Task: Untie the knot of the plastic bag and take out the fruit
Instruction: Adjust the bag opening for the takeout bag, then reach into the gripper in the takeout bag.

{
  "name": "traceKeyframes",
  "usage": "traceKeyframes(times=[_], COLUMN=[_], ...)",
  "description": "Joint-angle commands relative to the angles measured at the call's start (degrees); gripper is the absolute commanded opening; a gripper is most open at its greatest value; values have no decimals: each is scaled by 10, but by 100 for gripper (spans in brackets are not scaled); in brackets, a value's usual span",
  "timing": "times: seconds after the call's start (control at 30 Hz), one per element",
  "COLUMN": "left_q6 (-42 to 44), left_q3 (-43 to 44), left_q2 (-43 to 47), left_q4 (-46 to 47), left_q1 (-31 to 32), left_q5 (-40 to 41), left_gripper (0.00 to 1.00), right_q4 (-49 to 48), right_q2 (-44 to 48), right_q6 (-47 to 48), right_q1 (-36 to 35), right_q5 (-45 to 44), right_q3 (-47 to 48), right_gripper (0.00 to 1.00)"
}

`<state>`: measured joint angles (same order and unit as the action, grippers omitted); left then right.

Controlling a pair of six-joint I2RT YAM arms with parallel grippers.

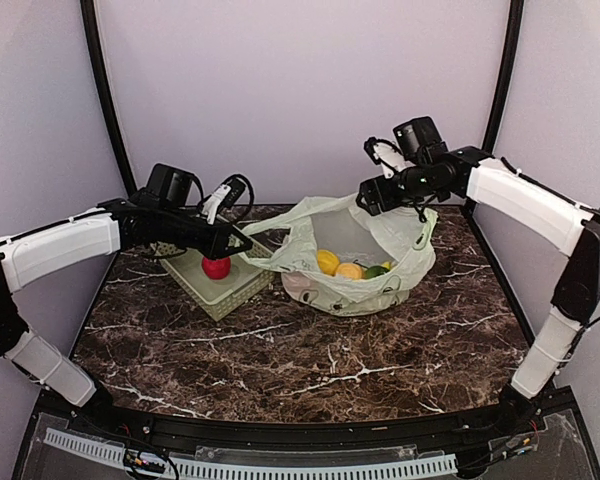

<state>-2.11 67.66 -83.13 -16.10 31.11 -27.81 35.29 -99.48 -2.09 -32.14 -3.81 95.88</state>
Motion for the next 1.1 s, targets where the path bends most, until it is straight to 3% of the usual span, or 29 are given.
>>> traceKeyframes(times=[0.0,0.07,0.23,0.53,0.73,0.97,1.07], left_q6=[-18,-23,-30,-36,-53,-52,-42], left_q3=[-30,-27,-31,-33,-45,-44,-42], left_q2=[18,13,14,15,21,24,22], left_q4=[14,-1,1,1,19,13,6], left_q1=[-1,0,0,2,3,6,9], left_q5=[-25,-25,-33,-39,-49,-46,-41], left_gripper=[1,1,1,1,1,1,1], right_q4=[19,21,-12,15,100,84,92], right_q2=[103,131,153,45,-12,16,20], right_q6=[-29,-49,-124,-185,-218,-288,-293], right_q1=[-68,-100,-139,-153,-187,-225,-229], right_q5=[84,98,148,115,97,149,134], right_q3=[-50,-71,-118,-135,-150,-253,-257], right_gripper=[81,80,64,44,42,42,40])
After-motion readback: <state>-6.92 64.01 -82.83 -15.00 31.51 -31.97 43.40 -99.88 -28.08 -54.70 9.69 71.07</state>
